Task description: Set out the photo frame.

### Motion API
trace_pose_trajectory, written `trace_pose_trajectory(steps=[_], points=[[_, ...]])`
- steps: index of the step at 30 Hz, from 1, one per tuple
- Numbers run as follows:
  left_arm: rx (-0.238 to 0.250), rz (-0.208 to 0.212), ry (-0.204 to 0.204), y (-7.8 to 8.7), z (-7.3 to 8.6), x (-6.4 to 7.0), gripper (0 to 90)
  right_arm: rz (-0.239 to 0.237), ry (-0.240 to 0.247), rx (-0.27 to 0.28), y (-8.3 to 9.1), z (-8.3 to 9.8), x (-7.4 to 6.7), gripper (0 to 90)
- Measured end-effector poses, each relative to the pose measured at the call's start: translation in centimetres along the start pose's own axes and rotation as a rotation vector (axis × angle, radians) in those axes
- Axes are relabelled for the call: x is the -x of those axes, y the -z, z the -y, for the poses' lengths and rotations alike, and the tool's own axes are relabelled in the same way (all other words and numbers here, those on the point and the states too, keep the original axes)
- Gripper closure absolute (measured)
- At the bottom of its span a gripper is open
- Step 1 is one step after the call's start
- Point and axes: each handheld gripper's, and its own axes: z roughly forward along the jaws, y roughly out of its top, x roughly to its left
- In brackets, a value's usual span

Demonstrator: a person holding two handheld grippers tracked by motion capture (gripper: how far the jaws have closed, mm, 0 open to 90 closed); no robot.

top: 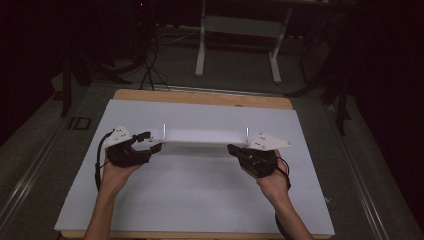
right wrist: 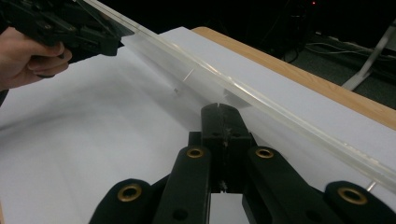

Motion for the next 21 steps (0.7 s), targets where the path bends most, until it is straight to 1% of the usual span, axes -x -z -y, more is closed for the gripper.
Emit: trace_pose_trajectory(steps=[4, 6, 8, 11, 13, 15, 18, 21], points=[[0.009, -0.004, -0.017, -0.4, -0.1, 0.4, 34.8, 0.003, -0.005, 0.002, 0.0, -0.1, 0.1, 90.0], [0.011, -0.002, -0.026, -0.6, -0.2, 0.6, 36.5, 0.003, -0.005, 0.003, -0.1, -0.1, 0.1, 90.0], [0.009, -0.016, -0.039, -0.7, -0.4, 0.8, 38.0, 0.006, -0.005, 0.003, -0.1, -0.2, 0.1, 90.0], [0.018, -0.03, -0.051, -0.8, -0.5, 1.1, 43.5, 0.012, -0.011, 0.013, 0.0, -0.4, 0.3, 90.0], [0.021, -0.041, -0.042, -0.9, -0.6, 1.1, 44.2, 0.017, -0.01, 0.017, 0.1, -0.6, 0.5, 90.0], [0.026, -0.059, -0.051, -0.9, -0.6, 1.2, 44.5, 0.027, -0.007, 0.018, 0.3, -0.7, 0.6, 90.0], [0.031, -0.077, -0.053, -1.0, -0.7, 1.3, 45.0, 0.038, -0.007, 0.021, 0.5, -0.8, 0.9, 90.0], [0.035, -0.092, -0.055, -1.1, -0.8, 1.4, 45.4, 0.065, 0.0, 0.014, 0.7, -0.7, 1.3, 90.0]])
